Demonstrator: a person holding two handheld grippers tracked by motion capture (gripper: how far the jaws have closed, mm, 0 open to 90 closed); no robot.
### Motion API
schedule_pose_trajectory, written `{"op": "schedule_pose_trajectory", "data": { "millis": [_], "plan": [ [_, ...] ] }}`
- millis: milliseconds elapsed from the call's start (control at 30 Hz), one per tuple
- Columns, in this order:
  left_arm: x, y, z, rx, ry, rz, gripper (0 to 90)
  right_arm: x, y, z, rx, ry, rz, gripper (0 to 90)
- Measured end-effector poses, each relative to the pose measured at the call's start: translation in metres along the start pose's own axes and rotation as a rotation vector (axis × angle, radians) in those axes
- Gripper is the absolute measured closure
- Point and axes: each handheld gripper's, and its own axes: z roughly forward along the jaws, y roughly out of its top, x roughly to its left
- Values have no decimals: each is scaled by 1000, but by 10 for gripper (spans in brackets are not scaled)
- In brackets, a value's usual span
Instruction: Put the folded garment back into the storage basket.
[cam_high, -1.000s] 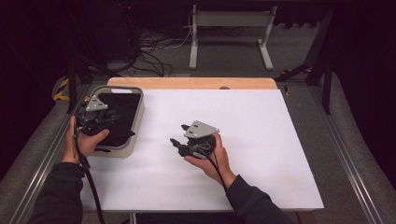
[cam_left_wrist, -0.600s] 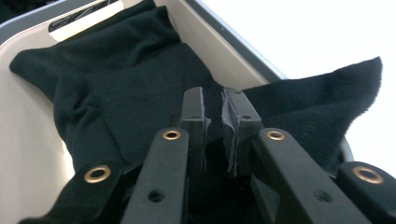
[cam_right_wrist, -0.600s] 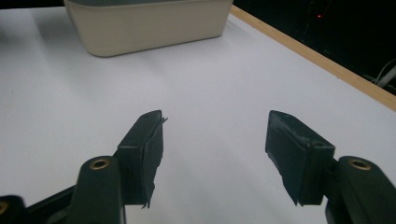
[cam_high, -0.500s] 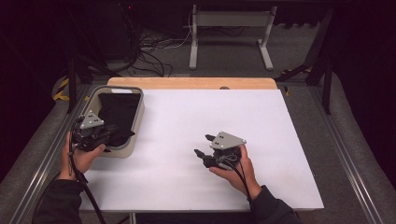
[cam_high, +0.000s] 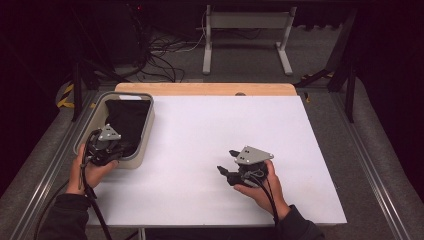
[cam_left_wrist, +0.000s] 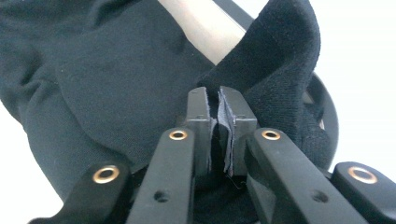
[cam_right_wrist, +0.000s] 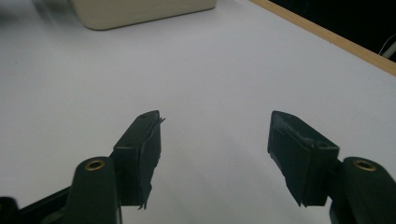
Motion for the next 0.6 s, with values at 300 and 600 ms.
{"op": "schedule_pose_trajectory", "data": {
  "millis": [300,600],
  "plan": [
    [2,1,-13,-149,5,-59,757,-3,-3,-8,-6,-13,11,357],
    [-21,10,-24,-277,-78,-29,649,-5,-10,-13,3,-21,20,355]
  ]
}}
